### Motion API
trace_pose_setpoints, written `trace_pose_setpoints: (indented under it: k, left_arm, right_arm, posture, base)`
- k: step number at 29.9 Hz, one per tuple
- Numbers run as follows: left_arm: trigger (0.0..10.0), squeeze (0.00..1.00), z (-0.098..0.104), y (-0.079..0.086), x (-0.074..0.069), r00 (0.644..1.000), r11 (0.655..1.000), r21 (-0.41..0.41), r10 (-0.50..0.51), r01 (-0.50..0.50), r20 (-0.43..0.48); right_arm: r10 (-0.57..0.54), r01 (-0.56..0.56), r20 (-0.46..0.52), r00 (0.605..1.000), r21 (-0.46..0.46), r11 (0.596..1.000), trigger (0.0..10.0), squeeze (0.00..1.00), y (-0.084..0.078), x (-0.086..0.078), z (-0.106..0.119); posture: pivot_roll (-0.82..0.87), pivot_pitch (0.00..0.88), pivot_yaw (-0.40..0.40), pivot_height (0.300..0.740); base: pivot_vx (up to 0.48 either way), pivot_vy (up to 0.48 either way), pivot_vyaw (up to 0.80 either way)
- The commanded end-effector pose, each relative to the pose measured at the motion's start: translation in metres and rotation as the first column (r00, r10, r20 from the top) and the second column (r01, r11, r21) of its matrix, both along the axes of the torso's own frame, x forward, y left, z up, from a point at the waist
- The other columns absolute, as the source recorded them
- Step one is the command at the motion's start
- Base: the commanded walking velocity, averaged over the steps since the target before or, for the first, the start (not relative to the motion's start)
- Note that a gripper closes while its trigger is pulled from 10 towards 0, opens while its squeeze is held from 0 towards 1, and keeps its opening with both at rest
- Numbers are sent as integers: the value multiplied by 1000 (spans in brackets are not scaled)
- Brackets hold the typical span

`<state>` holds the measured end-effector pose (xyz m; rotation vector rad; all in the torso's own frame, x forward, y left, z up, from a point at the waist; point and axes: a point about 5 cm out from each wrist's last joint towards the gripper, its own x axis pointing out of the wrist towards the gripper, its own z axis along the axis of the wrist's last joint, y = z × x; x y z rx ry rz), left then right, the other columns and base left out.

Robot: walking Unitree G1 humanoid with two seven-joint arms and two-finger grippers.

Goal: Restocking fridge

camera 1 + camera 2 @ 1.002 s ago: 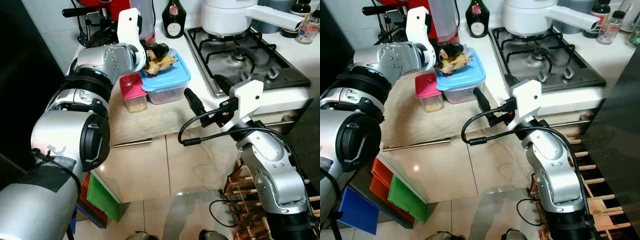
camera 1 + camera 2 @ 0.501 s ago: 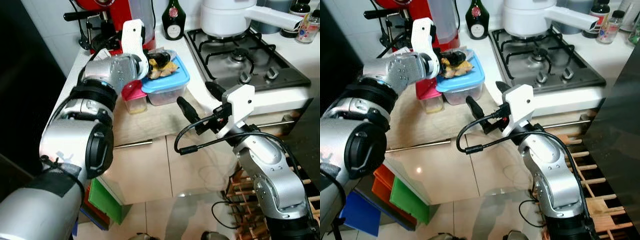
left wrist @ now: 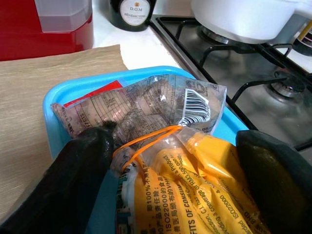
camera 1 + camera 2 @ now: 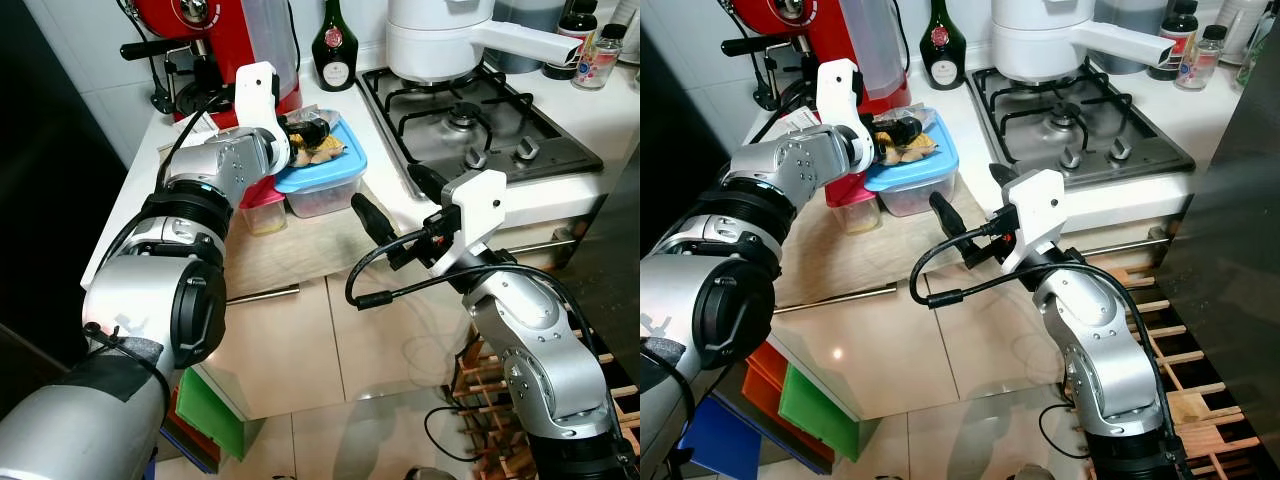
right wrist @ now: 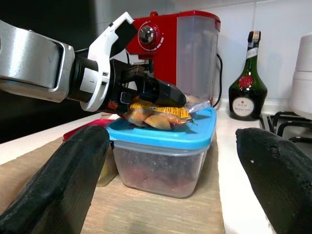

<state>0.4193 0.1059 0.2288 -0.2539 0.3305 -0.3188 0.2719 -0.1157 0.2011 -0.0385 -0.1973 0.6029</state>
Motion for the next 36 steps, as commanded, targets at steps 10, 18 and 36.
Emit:
trace_pose_setpoints:
  k: [10, 18, 36]
  left_arm:
    - [0, 0, -81, 10, -21, 963, 997, 65, 50, -34, -266]
    - [0, 0, -100, 9, -29, 955, 998, 48, 50, -37, -294]
    - [0, 0, -29, 1, -5, 991, 999, 8, -33, 32, 128]
  right_arm:
    - [7, -7, -14, 1000, 13, 1000, 10000, 0, 4, -1, -1]
    - [4, -3, -24, 1000, 17, 1000, 10000, 0, 5, -3, -2]
    - [-163, 166, -41, 986, 65, 984, 10000, 0, -16, 11, -7]
  posture:
    - [-135, 56, 166, 740]
    - [-159, 65, 169, 740]
    - [-186, 23, 140, 740]
  base:
    - [0, 0, 0]
    - [0, 0, 0]
    - [0, 0, 0]
